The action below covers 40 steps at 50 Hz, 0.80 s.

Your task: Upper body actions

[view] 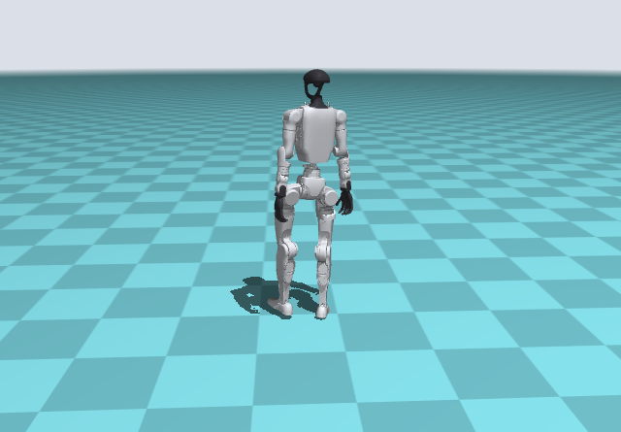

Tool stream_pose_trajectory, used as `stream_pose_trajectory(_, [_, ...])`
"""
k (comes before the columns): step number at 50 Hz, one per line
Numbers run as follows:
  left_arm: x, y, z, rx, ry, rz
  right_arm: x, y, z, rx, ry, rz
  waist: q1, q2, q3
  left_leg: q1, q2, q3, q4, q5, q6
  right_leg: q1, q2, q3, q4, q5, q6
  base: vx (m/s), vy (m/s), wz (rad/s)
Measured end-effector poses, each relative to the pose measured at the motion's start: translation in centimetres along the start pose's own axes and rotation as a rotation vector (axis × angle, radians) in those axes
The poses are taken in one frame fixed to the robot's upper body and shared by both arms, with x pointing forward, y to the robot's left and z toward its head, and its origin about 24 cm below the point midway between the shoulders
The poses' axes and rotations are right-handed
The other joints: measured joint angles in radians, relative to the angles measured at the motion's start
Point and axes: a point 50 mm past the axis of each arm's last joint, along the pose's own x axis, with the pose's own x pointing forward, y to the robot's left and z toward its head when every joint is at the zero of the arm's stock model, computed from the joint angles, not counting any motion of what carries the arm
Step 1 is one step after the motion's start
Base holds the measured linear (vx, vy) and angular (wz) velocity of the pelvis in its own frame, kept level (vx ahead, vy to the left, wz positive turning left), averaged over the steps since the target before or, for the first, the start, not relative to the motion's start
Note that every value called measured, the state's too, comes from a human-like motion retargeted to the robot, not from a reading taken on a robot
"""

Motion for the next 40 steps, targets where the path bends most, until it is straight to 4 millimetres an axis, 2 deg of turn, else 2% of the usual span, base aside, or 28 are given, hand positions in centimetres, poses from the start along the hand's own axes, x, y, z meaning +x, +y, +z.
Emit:
stream_pose_trajectory(18, [-0.1,0.0,2.2,0.013,-0.071,-0.005,-0.1,0.3,-0.9,0.007,0.058,0.003,-0.067,0.005,-0.031,0.014,0.024,0.052,-0.006,-0.019,0.002,-0.042,0.022,0.076,0.01,0.022,-0.022,-0.03,-0.15,-0.24])
stream_pose_trajectory(40, [-0.2,0.0,2.5,0.035,-0.076,-0.019,-0.1,0.8,-0.3,-0.018,0.04,0.059,-0.138,0.023,-0.05,0.031,0.063,0.128,-0.015,-0.035,-0.009,-0.088,0.049,0.164,0.023,0.046,-0.042,-0.07,-0.07,-0.21])
